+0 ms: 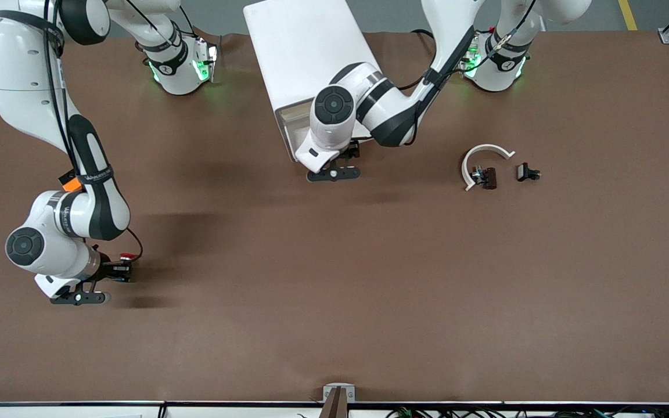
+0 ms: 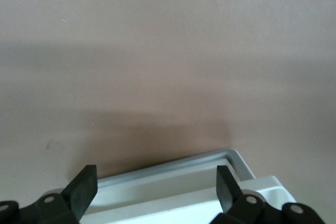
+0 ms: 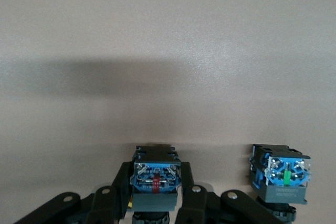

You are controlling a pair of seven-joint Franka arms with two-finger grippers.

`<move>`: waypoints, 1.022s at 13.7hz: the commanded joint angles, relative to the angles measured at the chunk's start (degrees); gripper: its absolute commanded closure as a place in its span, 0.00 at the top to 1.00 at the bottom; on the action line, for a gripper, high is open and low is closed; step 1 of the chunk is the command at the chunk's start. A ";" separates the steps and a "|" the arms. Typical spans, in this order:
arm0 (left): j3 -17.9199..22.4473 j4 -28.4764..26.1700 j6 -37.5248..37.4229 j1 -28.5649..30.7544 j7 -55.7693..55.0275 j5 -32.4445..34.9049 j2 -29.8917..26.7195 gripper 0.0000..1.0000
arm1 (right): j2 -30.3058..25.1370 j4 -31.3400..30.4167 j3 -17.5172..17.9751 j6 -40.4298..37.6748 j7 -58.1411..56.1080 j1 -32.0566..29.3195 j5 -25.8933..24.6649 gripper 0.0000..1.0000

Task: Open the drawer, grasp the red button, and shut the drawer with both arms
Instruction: 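Set the red button beside the yellow button with the right gripper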

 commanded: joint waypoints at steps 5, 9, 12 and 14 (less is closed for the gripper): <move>-5.53 -1.73 -0.08 -0.13 0.44 0.85 -0.13 1.00 | 0.06 3.50 0.89 -1.34 1.09 -1.57 -0.36 1.00; -7.56 -1.91 -0.08 -0.56 0.44 0.77 0.49 1.00 | -1.87 3.33 0.98 -5.72 1.17 -1.13 -0.36 1.00; -7.47 -1.73 -0.08 -0.39 0.44 0.77 0.49 1.00 | -6.60 3.24 0.98 -12.91 2.57 -0.87 -0.36 1.00; -6.95 -1.38 -0.08 0.66 0.44 0.77 -0.04 1.00 | -11.69 3.06 1.07 -20.12 3.55 -0.78 -0.36 1.00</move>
